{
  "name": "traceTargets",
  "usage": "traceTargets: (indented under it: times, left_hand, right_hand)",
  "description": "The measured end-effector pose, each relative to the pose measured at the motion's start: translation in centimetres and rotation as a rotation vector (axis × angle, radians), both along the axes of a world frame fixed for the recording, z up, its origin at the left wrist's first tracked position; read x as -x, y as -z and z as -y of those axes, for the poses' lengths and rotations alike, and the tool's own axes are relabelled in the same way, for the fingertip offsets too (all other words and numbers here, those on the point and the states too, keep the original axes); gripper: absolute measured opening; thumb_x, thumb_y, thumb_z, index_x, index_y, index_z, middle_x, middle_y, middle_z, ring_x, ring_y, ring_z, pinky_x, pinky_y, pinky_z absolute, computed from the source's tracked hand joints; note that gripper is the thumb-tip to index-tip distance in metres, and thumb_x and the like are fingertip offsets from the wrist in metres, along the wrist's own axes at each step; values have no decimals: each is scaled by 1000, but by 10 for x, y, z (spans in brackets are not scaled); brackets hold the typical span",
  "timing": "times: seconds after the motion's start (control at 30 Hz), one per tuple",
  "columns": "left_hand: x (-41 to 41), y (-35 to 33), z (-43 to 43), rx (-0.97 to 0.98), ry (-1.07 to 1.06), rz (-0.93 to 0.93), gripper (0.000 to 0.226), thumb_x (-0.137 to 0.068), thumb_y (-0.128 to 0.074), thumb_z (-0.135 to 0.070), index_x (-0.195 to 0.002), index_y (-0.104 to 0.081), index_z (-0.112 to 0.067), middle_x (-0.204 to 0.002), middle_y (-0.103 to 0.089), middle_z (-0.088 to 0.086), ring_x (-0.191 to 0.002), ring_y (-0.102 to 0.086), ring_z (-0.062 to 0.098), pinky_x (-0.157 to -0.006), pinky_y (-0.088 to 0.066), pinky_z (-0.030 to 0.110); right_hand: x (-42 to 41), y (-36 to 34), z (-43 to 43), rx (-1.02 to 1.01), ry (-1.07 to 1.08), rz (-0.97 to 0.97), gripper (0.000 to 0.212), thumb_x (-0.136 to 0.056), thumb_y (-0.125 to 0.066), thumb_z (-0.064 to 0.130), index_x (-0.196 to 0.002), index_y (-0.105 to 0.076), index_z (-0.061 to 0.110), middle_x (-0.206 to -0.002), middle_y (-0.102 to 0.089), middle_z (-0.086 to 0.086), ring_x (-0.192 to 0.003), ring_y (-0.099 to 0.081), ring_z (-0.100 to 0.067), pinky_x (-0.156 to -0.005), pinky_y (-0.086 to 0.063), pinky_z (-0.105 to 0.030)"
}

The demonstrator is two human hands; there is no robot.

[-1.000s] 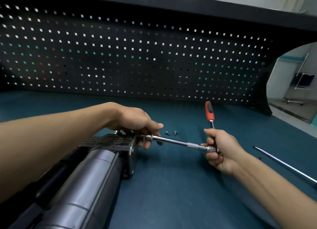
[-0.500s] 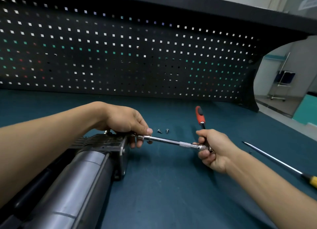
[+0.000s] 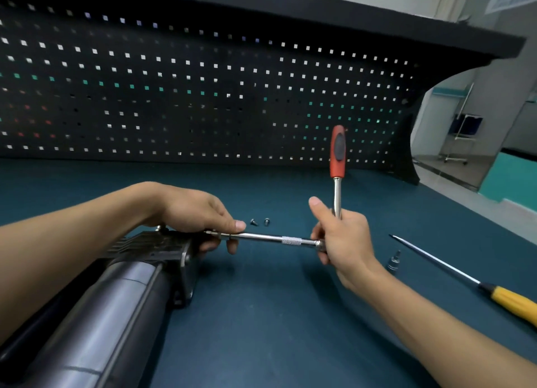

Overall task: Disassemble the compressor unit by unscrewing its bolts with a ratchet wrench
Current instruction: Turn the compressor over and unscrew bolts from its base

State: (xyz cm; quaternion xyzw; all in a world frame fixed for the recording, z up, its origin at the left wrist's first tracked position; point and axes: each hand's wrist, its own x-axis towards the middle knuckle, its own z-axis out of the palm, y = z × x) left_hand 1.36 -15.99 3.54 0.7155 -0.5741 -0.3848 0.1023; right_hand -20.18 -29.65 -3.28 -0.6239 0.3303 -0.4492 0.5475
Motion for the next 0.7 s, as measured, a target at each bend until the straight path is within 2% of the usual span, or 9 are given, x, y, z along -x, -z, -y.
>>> traceTargets:
  times: [0.1,0.2,0.27,0.3,0.37,0.4,0.47,0.57,0.7]
  left_hand:
    - [-1,3,1,25,12,-41,45,-88,-52,-58,-85,-68,-17,-59,-50,0,-58,-53,19,-57,-43,25]
    - [-3,5,0,67,14,-95,38,-86,-57,-53,-83,-63,-16,-62,-46,1,-61,-52,20,-67,-41,33]
    - [-5,6,-1,85,11,-138,36,-87,-59,-50,-84,-63,-15,-63,-46,1,-62,-51,20,-67,-41,33]
    - [-6,6,-2,88,18,-137,36,-87,-59,-50,-86,-64,-14,-63,-48,1,-62,-52,20,-66,-42,32]
    - [-6,5,-2,87,44,-95,37,-88,-58,-49,-91,-70,-15,-65,-54,2,-63,-55,19,-65,-44,29]
    - [-5,4,-2,84,53,-79,36,-89,-58,-49,-94,-72,-16,-66,-56,2,-63,-56,18,-63,-45,27]
    - [-4,4,-2,91,51,-76,36,-89,-57,-48,-96,-73,-16,-68,-60,2,-63,-57,17,-61,-46,24]
    - [-3,4,0,129,47,-62,35,-89,-57,-45,-93,-71,-13,-69,-64,1,-66,-60,16,-61,-46,20]
    - [-2,4,0,150,70,-14,32,-92,-58,-42,-89,-71,-13,-70,-69,0,-70,-61,13,-79,-46,24]
  right_hand:
    - [-1,4,-2,117,17,37,57,-86,-77,38,-51,-39,13,-47,-50,-10,-36,-40,-22,-38,-35,-29]
    - [-2,2,-2,599,33,122,63,-90,-73,25,-49,-28,8,-50,-39,-24,-46,-38,-34,-50,-35,-43]
    - [1,1,1,792,9,114,62,-90,-70,34,-50,-29,13,-50,-41,-20,-47,-40,-32,-51,-34,-40]
    - [3,2,1,826,2,104,59,-89,-71,36,-50,-31,16,-51,-45,-16,-47,-43,-27,-50,-35,-33]
    - [7,8,2,867,-30,78,52,-87,-73,32,-51,-37,20,-56,-54,-2,-51,-48,-10,-55,-36,-17]
    - [8,11,3,894,-42,54,52,-87,-75,28,-50,-39,17,-61,-57,1,-54,-49,-5,-57,-36,-14]
    - [7,17,7,920,-52,30,54,-85,-78,22,-48,-40,10,-64,-59,4,-56,-50,-6,-57,-36,-17]
    - [5,15,10,868,-72,-5,54,-85,-75,27,-48,-38,12,-63,-61,3,-56,-52,-6,-58,-37,-18]
    - [3,15,9,689,-112,-53,57,-89,-70,29,-50,-38,3,-56,-52,-15,-52,-46,-13,-56,-37,-24]
